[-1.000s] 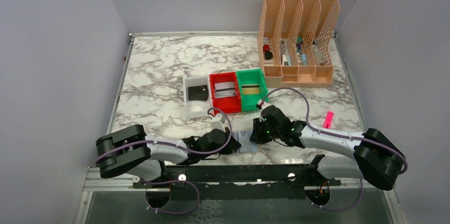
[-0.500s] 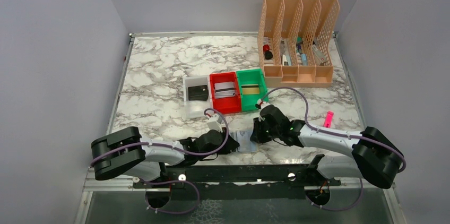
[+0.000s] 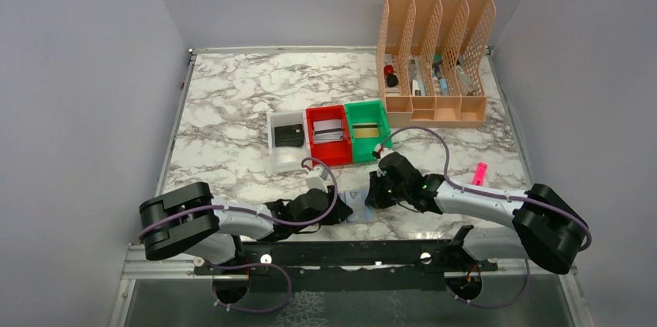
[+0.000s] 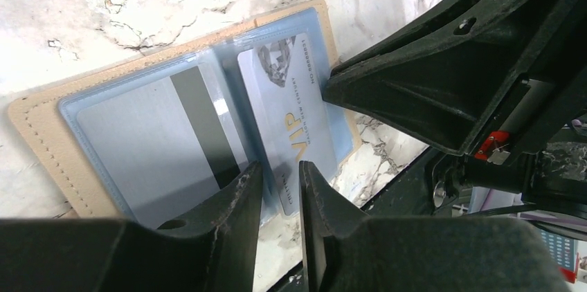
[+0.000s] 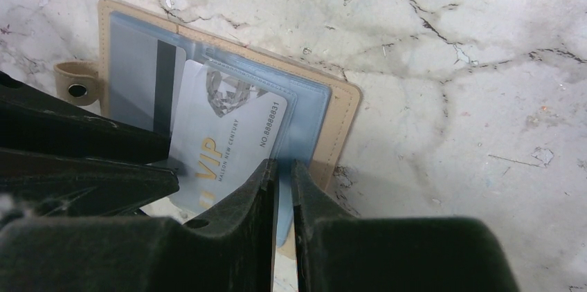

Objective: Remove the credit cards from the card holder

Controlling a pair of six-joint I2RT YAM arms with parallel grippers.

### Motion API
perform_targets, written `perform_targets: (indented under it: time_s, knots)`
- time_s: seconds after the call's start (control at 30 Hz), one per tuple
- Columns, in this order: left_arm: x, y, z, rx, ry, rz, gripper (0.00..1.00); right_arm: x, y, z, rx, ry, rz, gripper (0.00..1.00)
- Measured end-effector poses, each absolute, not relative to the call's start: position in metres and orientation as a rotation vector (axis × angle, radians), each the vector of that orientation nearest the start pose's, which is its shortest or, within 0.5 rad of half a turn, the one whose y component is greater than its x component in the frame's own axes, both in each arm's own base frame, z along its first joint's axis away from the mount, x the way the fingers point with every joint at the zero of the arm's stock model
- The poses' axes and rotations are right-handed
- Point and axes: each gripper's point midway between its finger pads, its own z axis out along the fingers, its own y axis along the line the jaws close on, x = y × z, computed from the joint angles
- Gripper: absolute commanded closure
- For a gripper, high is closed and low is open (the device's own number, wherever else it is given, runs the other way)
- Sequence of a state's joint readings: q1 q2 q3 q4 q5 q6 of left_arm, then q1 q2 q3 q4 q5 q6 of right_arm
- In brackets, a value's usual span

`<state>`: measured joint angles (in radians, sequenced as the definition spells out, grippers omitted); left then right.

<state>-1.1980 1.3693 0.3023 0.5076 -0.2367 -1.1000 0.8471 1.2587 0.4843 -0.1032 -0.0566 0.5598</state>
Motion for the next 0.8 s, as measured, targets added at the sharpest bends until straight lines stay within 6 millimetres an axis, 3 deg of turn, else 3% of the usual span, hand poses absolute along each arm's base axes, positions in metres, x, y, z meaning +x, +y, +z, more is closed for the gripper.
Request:
perform_targets:
  time_s: [0.17,0.4,0.7,0.8]
  knots:
    - [0.1293,-0.3168,0.0367,-0.049,2.321,-1.063,0.8,0.1663,0.2365,0.023,-0.394,2.541,0.656,0.82]
    - [0.1323,-0.3172,0.0406,-0.06,2.302,-1.09,0.81,0.1669,0.2378,0.0229,-0.395,2.54,0.659,0.82]
    - [0.1335,-0.3172,0.0388,-0.08,2.298,-1.118,1.0,0.1667,0.2382,0.0228,-0.396,2.541,0.662,0.82]
    - [0.1333,-0.317,0.0394,-0.084,2.293,-1.125,1.0,0.1669,0.2381,0.0229,-0.395,2.541,0.661,0.82]
